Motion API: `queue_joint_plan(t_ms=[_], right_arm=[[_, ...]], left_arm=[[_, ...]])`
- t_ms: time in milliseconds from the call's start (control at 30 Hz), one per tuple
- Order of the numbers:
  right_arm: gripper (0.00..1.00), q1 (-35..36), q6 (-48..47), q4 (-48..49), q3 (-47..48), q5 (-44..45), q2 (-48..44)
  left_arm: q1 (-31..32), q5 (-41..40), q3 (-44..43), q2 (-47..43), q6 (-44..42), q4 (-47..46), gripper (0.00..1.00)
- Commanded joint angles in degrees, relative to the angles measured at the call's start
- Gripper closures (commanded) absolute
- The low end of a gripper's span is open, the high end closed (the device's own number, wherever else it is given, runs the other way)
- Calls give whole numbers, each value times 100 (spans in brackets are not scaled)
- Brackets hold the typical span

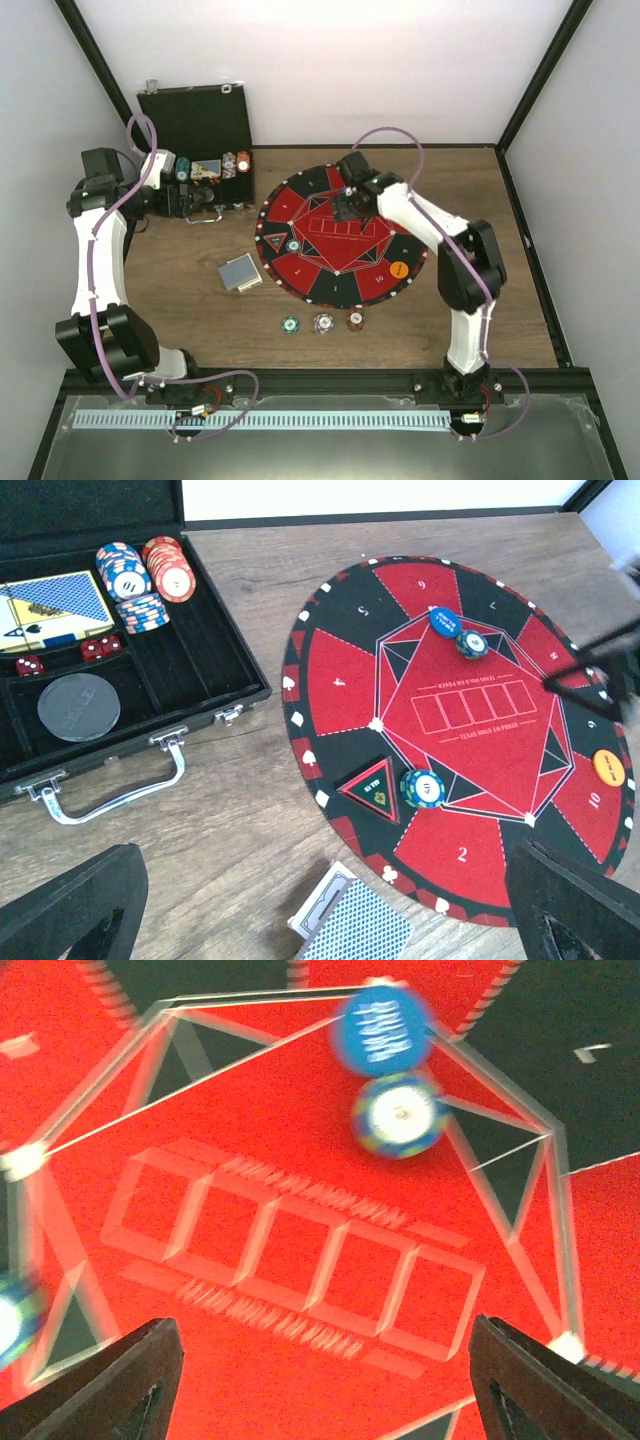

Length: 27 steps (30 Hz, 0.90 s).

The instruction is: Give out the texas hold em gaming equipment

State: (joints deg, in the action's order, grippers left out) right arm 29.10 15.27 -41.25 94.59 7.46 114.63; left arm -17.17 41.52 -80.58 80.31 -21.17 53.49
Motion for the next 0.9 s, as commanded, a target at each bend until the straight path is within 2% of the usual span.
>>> queue_joint_plan(t_ms=[0, 167, 300, 500, 733, 867], right_arm=[[19, 1163, 238, 92, -902, 144, -974], [18, 2646, 458, 17, -1244, 117, -1056], [15, 3401, 618, 65, -1281, -9, -784], [14, 3896, 662, 80, -1316, -121, -195], [14, 4057, 703, 75, -1501, -177, 5], [19, 4151, 754, 85, -1632, -178, -28]], left_arm=[[-37, 14, -81, -102, -35, 90, 0], [-60, -12, -70, -97, -18, 85, 0], [-59, -20, -64, -103, -13, 106, 0], [-59, -13, -97, -129, -8, 126, 0], [-63, -2, -112, -139, 6, 126, 0], [-64, -3, -117, -142, 19, 120, 0]])
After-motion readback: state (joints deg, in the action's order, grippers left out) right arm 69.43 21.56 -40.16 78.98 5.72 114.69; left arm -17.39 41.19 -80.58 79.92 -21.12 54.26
